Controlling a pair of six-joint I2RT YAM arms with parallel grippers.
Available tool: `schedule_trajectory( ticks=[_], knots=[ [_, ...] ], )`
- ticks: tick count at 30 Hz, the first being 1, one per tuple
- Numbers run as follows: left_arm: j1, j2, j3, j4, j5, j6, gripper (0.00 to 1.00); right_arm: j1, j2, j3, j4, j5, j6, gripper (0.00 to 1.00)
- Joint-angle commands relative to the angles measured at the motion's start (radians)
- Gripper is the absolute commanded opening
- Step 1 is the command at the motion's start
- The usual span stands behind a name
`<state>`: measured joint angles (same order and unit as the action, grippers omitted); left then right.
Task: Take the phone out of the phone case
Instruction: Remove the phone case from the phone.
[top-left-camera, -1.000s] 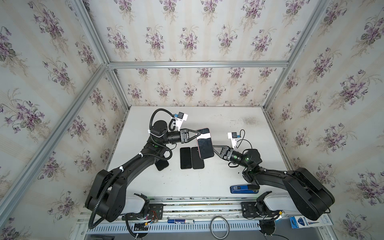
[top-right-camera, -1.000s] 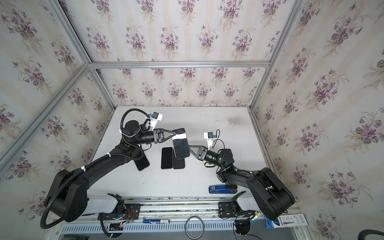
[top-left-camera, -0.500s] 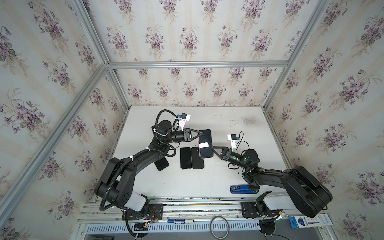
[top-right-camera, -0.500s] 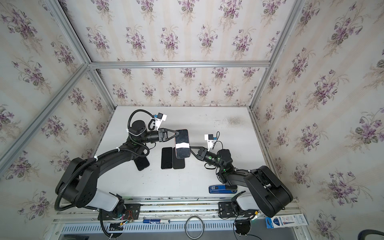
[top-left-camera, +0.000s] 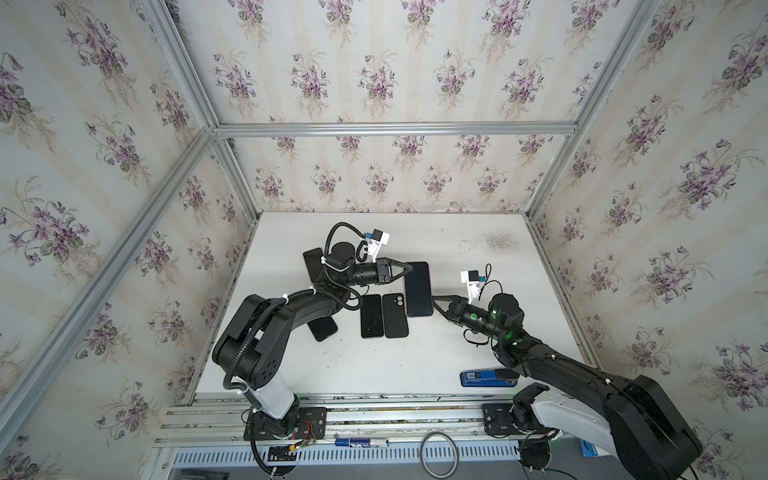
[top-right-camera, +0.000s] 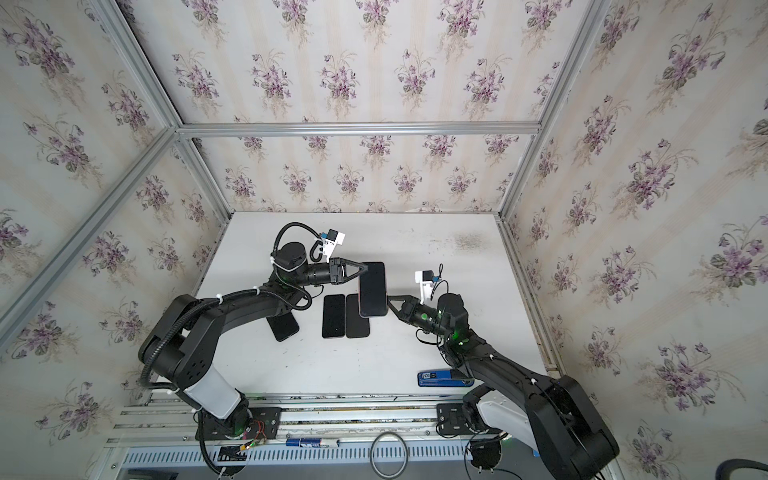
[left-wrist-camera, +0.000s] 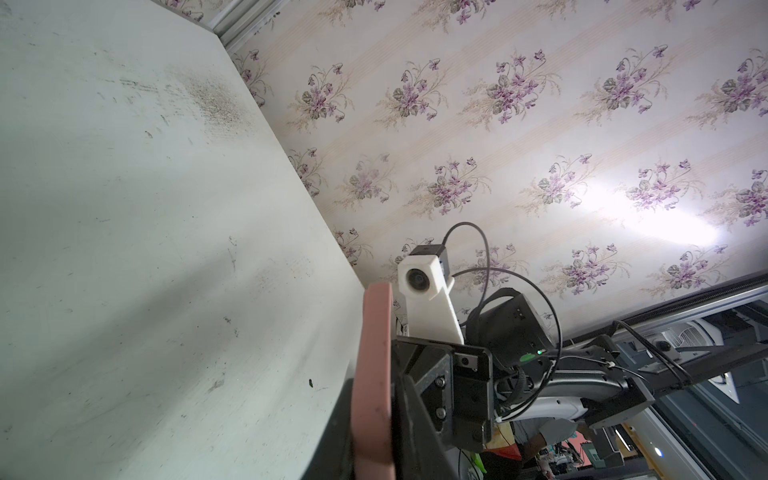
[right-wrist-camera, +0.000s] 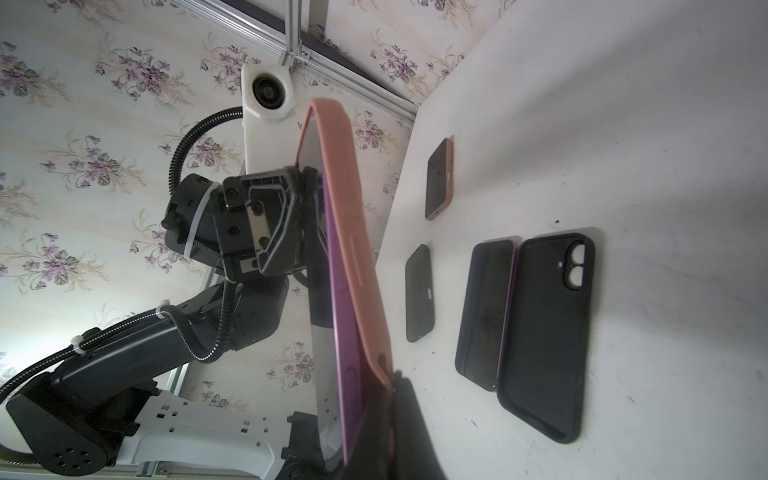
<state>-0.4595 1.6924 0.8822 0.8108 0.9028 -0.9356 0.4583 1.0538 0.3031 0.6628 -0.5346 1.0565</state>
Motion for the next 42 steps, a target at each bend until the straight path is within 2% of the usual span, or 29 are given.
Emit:
schedule_trajectory(
  ticks=[1,3,7,10,15,21,25,30,35,40,42],
  knots=[
    [-0.011,0.024,0.011,0.056,-0.047,0.003,0.21,-0.010,-0.022,0.017,-0.093,-0.002,-0.021,0.00],
    [-0.022,0.039,0.013,0.059,-0.059,0.001,0.23,-0.015,-0.013,0.013,-0.091,-0.004,-0.008,0.00],
    [-0.034,0.069,0.021,0.059,-0.072,-0.005,0.36,-0.027,0.000,-0.010,-0.052,-0.003,0.021,0.00],
    [-0.034,0.081,0.018,0.049,-0.087,0.001,0.50,-0.036,-0.006,-0.020,-0.063,0.007,0.022,0.00],
    [-0.034,0.097,0.014,0.030,-0.106,0.005,0.80,-0.048,-0.019,-0.030,-0.090,0.016,0.027,0.00],
    [-0.034,0.057,0.032,-0.180,-0.170,0.115,0.93,-0.062,-0.063,-0.043,-0.161,0.043,0.022,0.00],
    [-0.036,-0.003,0.058,-0.382,-0.240,0.238,0.99,-0.074,-0.097,-0.045,-0.215,0.048,0.009,0.00],
    [-0.063,-0.113,0.103,-0.629,-0.374,0.412,1.00,-0.094,-0.128,-0.053,-0.254,0.049,0.001,0.00],
    [-0.200,-0.276,0.159,-0.865,-0.656,0.707,1.00,-0.101,-0.145,-0.054,-0.278,0.041,-0.006,0.00],
    [-0.347,-0.342,0.199,-0.984,-0.782,0.923,1.00,-0.107,-0.152,-0.055,-0.299,0.042,-0.014,0.00],
    [-0.434,-0.340,0.212,-1.038,-0.874,1.032,1.00,-0.107,-0.152,-0.056,-0.302,0.042,-0.014,0.00]
  ],
)
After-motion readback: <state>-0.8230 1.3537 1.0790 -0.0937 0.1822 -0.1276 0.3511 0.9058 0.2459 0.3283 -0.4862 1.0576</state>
